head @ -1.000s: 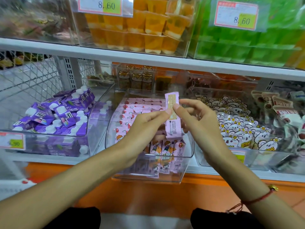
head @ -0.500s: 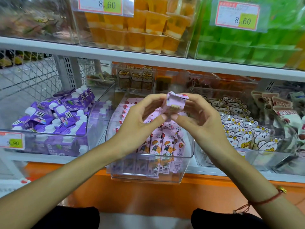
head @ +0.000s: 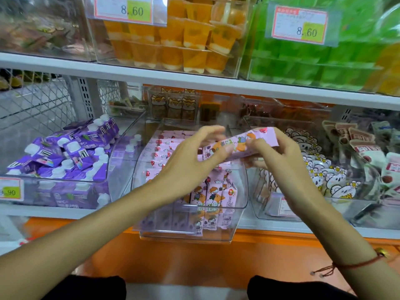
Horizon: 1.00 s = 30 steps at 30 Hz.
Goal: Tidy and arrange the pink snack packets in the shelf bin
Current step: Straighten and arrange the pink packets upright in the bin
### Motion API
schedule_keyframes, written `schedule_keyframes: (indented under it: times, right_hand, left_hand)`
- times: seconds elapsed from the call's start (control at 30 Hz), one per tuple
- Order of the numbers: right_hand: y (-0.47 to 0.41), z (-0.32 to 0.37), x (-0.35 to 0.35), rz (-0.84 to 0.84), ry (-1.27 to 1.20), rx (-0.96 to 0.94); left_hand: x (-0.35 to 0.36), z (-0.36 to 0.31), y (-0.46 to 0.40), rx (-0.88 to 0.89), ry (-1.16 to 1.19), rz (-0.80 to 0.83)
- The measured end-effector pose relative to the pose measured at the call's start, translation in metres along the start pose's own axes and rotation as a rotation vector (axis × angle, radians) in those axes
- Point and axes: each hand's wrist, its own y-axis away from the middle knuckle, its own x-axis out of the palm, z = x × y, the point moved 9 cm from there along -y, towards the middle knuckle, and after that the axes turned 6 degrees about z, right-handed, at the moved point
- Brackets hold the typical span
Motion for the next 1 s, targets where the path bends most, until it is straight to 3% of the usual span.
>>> schedule_keyframes:
  times: [0.2, 0.3, 0.47, 0.53, 0.67, 1.0]
  right_hand:
    - [-0.001, -0.005, -0.024, -0.073, -0.004, -0.066]
    - [-0.003, 0.0, -0.041, -0.173, 0.06, -0.121]
    - [-0.008, 0.004, -0.049, -0.197, 0.197, -0.187]
    - [-0.012, 0.005, -0.044, -0.156, 0.208, -0.198]
    - [-0.02, 0.005, -0.027, -0.059, 0.338, -0.209]
    - [-0.057, -0.011, 0.032, 0.388, 1.033, -0.144]
  left_hand:
    - [0.002, 0.009, -0.018, 0.022, 0.017, -0.041]
    - [0.012, 0.03, -0.03, -0.072, -0.268, 0.043]
    - [0.041, 0.052, -0.042, -0.128, -0.704, 0.303]
    - [0.046, 0.057, -0.04, -0.118, -0.798, 0.36]
    - [0.045, 0.048, -0.029, -0.033, -0.789, 0.312]
    - [0.033, 0.041, -0.014, -0.095, -0.583, 0.235]
